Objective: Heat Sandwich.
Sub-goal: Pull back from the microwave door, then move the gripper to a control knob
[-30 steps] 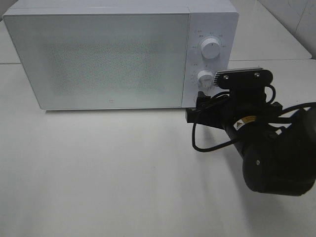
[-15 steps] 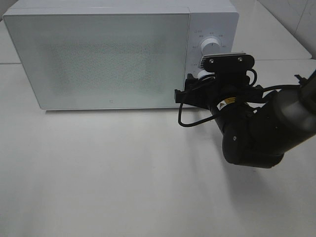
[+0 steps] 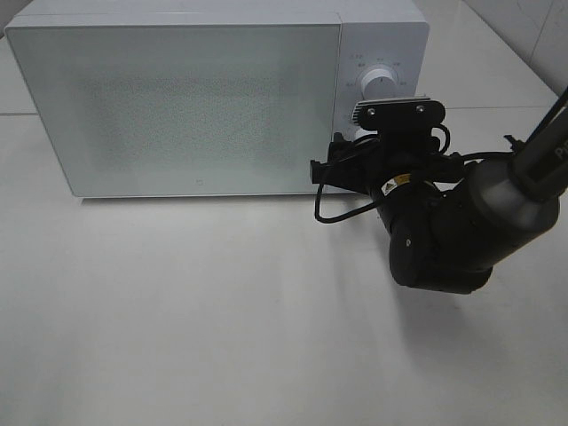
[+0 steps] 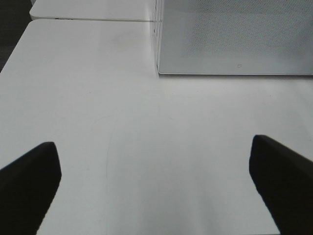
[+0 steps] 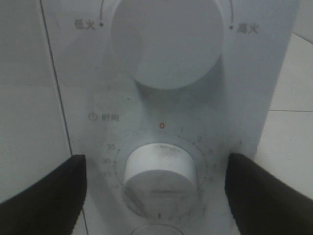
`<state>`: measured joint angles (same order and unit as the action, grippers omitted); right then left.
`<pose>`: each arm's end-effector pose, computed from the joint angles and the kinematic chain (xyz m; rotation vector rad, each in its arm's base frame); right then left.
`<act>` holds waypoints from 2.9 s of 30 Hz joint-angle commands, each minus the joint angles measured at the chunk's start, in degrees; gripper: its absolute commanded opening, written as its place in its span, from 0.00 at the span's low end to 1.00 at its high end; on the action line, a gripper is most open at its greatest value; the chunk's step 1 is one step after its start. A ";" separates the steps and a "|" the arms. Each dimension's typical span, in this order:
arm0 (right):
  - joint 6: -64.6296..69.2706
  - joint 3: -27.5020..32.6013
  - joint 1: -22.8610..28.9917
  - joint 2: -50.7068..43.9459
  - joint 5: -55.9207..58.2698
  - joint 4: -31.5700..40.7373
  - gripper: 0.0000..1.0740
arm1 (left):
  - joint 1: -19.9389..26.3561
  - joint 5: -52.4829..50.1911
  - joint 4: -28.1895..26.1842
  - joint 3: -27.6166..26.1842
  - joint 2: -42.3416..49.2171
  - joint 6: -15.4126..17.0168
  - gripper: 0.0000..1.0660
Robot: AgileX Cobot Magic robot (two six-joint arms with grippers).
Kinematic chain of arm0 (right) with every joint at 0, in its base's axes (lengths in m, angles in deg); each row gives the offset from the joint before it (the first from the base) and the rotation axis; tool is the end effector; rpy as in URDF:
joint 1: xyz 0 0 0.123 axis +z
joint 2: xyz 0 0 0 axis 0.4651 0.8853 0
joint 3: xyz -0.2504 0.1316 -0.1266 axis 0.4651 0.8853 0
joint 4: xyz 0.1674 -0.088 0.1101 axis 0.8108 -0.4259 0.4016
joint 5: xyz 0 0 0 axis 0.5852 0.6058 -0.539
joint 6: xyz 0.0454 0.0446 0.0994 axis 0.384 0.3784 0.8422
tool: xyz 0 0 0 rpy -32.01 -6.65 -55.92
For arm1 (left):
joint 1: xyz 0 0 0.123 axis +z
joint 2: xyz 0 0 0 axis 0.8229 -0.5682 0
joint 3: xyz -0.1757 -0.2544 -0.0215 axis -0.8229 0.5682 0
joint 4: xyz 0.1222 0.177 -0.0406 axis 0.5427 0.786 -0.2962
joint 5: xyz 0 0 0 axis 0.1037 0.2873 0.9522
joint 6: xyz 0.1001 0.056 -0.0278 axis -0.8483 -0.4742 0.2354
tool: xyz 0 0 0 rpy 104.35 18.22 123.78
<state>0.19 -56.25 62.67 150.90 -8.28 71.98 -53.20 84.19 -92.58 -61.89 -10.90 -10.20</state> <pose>0.3470 0.1637 0.1629 -0.0566 1.6616 -0.0101 -0.0337 -0.0136 0.2527 0.0172 2.0016 -0.0885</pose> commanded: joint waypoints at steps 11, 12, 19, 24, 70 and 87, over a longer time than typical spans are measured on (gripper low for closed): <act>0.23 -0.57 -0.34 -0.11 -0.06 -0.23 0.12 | -0.34 0.06 -0.52 0.23 1.55 0.40 0.97; 0.23 -0.57 -0.34 -0.11 -0.06 -0.17 0.10 | -0.34 0.06 -0.52 0.23 1.55 0.40 0.97; 0.23 -0.57 -0.34 -0.11 -0.06 0.57 0.09 | -0.34 0.06 -0.52 0.23 1.55 0.40 0.97; 1.60 -0.57 -0.34 -0.11 -0.57 0.52 0.10 | -0.34 0.06 -0.52 0.23 1.55 0.40 0.97; 101.47 -0.57 -0.34 -0.11 -0.69 -1.09 0.13 | -0.34 0.06 -0.52 0.23 1.55 0.40 0.97; 103.02 -0.57 -0.34 -0.11 -0.69 -1.38 0.17 | -0.34 0.06 -0.52 0.23 1.55 0.40 0.97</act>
<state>103.66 -56.13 62.49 151.25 -8.51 72.61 -53.20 84.19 -92.58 -61.89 -10.90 -10.20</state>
